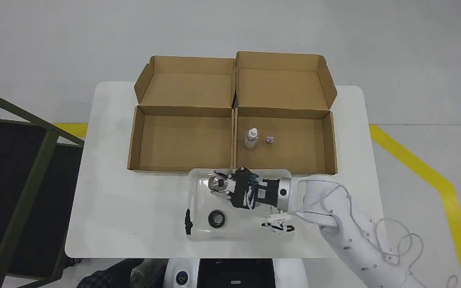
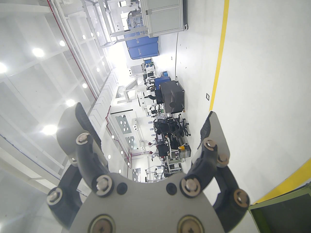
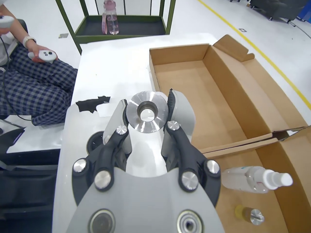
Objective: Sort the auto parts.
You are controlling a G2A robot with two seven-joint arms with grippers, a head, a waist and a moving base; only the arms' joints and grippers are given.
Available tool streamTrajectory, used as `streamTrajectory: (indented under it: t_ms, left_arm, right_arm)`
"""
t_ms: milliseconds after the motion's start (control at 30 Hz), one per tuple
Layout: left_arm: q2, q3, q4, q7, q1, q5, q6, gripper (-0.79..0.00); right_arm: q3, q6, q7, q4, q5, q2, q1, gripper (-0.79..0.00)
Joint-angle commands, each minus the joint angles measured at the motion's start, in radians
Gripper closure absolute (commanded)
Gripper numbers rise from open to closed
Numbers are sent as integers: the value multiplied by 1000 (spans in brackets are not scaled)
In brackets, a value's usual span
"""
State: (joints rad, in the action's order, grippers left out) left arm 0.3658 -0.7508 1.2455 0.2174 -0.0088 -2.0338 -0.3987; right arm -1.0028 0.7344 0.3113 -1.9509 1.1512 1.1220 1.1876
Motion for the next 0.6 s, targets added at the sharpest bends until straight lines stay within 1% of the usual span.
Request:
streamTrajectory:
  t_ms: [0, 200, 567]
  left_arm:
    - [0, 0, 0, 0, 0, 0, 0, -785]
    - [0, 0, 0, 0, 0, 0, 0, -785]
    - [0, 0, 0, 0, 0, 0, 0, -785]
  right_arm:
    - [-20, -4, -9, -21, -21, -3, 11, 0]
    - [-84, -22, -39, -63, -79, -11, 41, 0]
    - [-174, -38, -108, -42, -200, -18, 55, 0]
